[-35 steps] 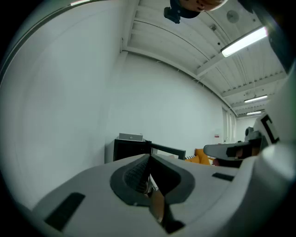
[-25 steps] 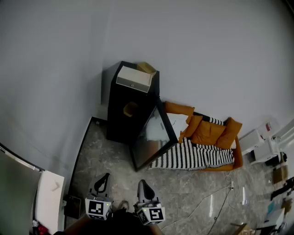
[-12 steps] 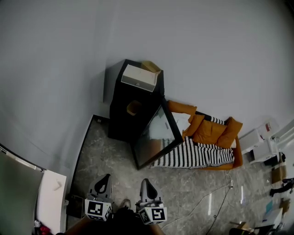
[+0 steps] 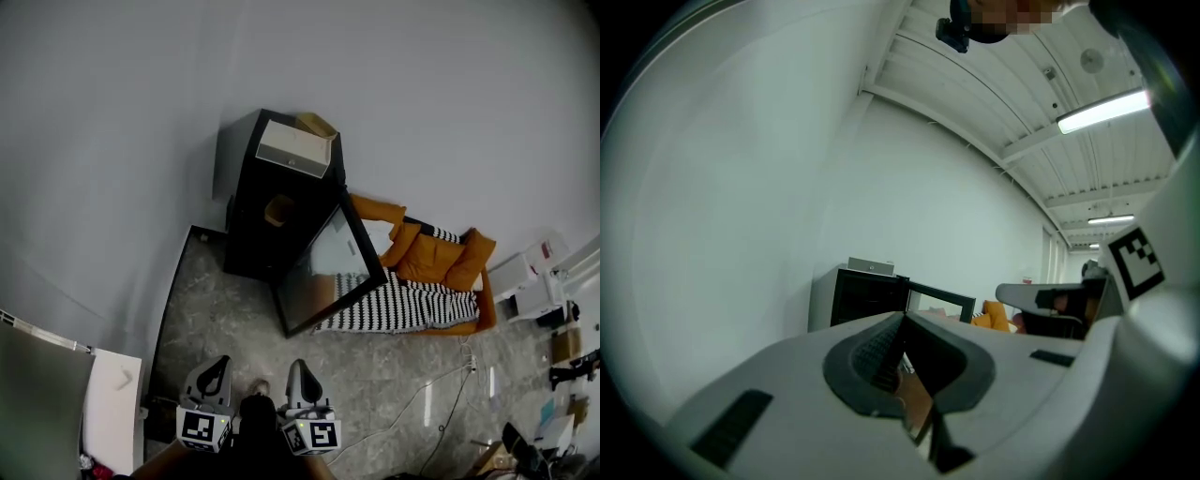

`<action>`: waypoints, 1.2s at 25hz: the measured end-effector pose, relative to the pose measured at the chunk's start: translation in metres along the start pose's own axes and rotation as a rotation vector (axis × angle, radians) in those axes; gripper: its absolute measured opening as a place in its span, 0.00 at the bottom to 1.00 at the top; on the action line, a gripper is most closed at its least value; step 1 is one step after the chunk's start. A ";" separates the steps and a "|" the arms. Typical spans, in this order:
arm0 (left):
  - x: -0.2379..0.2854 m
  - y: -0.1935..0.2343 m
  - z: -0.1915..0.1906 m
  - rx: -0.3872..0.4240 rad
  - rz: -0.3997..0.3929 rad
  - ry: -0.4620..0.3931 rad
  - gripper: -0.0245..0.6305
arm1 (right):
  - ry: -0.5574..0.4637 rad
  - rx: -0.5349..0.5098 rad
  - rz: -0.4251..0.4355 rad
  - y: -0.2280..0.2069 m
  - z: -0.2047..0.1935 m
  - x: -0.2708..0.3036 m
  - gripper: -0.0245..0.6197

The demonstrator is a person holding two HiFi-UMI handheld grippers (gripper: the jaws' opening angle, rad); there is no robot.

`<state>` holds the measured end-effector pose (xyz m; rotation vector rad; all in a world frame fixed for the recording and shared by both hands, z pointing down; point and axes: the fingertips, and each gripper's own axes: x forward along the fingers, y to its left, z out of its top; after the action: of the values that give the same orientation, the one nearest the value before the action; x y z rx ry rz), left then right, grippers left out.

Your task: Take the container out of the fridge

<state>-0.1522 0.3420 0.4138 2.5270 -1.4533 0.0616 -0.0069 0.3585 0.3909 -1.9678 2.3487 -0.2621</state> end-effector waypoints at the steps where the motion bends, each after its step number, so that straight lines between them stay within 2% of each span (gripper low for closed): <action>1: 0.002 0.001 0.001 -0.010 -0.001 0.006 0.04 | 0.001 -0.002 0.005 0.001 0.000 0.003 0.04; 10: 0.065 0.019 -0.010 -0.024 0.001 0.027 0.04 | 0.012 -0.011 0.016 -0.030 -0.003 0.070 0.04; 13: 0.103 0.023 -0.009 -0.024 0.001 0.039 0.04 | -0.016 -0.013 0.027 -0.049 0.006 0.102 0.04; 20: 0.200 0.012 0.005 -0.033 -0.003 0.053 0.04 | 0.009 -0.073 0.040 -0.109 0.019 0.175 0.04; 23: 0.236 0.008 0.017 -0.064 0.009 0.065 0.04 | 0.017 -0.072 0.064 -0.131 0.022 0.203 0.04; 27: 0.272 0.009 0.002 -0.158 0.024 0.098 0.04 | 0.016 -0.059 0.105 -0.153 0.025 0.232 0.04; 30: 0.290 0.017 -0.007 -0.177 0.042 0.108 0.04 | 0.020 -0.061 0.129 -0.163 0.025 0.252 0.04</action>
<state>-0.0186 0.0894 0.4659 2.3157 -1.4043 0.0722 0.1101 0.0820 0.4088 -1.8363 2.5125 -0.2066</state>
